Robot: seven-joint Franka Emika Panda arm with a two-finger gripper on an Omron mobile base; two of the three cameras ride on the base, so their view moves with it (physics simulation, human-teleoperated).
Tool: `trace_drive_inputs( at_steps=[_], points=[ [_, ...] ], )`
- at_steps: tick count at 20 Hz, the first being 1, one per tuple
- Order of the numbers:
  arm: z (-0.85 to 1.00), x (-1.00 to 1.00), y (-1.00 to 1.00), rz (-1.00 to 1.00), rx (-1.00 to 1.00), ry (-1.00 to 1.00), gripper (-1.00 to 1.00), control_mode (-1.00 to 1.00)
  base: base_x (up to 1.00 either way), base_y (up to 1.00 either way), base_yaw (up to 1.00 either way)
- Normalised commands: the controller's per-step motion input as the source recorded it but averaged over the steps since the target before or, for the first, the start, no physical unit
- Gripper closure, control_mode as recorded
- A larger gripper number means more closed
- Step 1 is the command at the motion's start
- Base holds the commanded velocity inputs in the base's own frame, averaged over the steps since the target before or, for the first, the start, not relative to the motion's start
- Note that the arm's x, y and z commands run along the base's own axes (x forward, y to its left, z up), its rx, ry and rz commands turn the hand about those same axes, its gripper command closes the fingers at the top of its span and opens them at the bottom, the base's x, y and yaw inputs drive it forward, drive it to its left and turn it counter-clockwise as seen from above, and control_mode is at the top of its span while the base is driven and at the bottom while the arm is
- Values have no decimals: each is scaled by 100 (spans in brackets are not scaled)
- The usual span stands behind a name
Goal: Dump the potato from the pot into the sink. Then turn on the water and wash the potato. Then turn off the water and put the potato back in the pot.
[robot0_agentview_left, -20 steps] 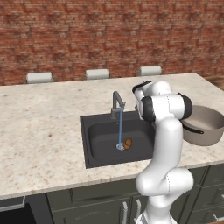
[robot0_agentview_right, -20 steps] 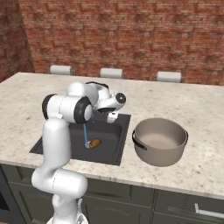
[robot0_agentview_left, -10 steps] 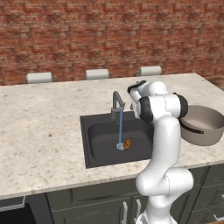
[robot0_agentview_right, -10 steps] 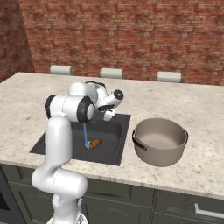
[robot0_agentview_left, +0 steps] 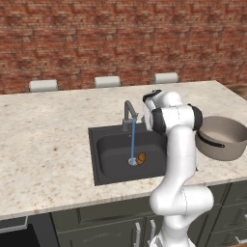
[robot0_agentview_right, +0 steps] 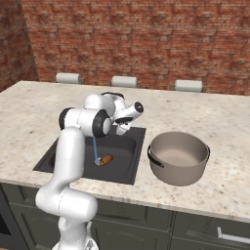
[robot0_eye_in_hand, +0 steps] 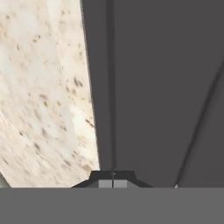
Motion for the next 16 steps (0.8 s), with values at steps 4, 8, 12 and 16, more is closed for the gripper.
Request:
trace_drive_inputs(
  at_steps=[4, 8, 12, 16],
  points=[
    [-21, 30, 2, 0, 7, 5, 100, -100, 0, 0, 0],
    [-16, 34, 18, 0, 3, 2, 100, -100, 0, 0, 0],
    [-11, 32, 32, 0, 0, 0, 100, -100, 0, 0, 0],
    [-9, 23, 27, 0, 0, 0, 100, -100, 0, 0, 0]
  ],
)
